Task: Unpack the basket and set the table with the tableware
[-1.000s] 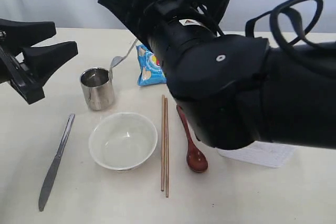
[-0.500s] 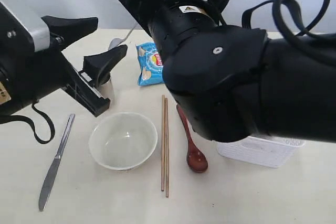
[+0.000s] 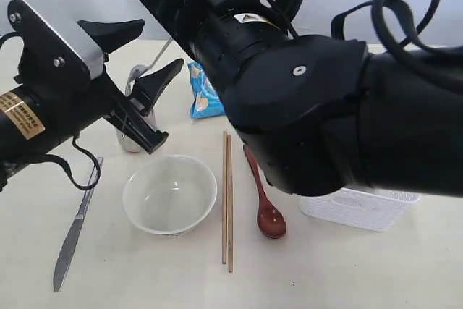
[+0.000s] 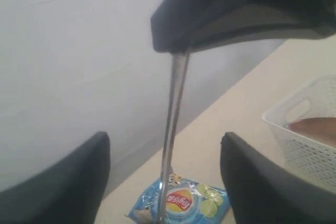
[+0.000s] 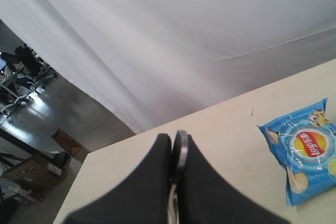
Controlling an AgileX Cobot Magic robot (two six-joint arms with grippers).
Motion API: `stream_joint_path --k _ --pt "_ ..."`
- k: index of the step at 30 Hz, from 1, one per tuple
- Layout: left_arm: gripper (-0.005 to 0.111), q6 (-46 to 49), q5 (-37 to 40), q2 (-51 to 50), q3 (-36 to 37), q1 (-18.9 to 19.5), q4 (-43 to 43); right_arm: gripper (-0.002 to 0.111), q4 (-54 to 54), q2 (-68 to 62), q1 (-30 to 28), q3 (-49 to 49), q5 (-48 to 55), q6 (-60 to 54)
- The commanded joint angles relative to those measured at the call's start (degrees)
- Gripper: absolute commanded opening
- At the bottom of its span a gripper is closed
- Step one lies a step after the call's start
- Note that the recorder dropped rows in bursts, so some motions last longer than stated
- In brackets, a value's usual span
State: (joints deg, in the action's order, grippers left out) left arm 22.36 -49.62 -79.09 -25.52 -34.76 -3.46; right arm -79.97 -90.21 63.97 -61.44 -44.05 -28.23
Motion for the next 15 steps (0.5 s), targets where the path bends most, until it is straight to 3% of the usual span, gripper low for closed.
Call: stream_joint_path --k 1,5,8,14,15 --pt "0.058 0.6 -0.5 -0.7 -0.3 -0.4 1.4 0.0 1.1 0.0 0.1 -0.4 2.4 0.0" --pt "0.054 0.8 -2.0 -1.2 -0.3 -0.4 2.6 0.0 1.9 0.0 0.1 -0.4 4.4 1.6" --pt "0.03 0.8 -1.7 -1.2 -0.3 -0.4 2.6 0.0 2.0 0.0 0.1 -0.4 4.5 2.3" --pt "0.015 0.8 -1.3 -1.2 -0.3 -0.4 2.9 0.0 4.5 0.0 0.2 -0.4 6.9 6.1" --pt "0.002 0.8 -0.8 -1.2 -0.3 -0.4 2.9 0.0 4.5 0.0 0.2 -0.4 6.5 6.1"
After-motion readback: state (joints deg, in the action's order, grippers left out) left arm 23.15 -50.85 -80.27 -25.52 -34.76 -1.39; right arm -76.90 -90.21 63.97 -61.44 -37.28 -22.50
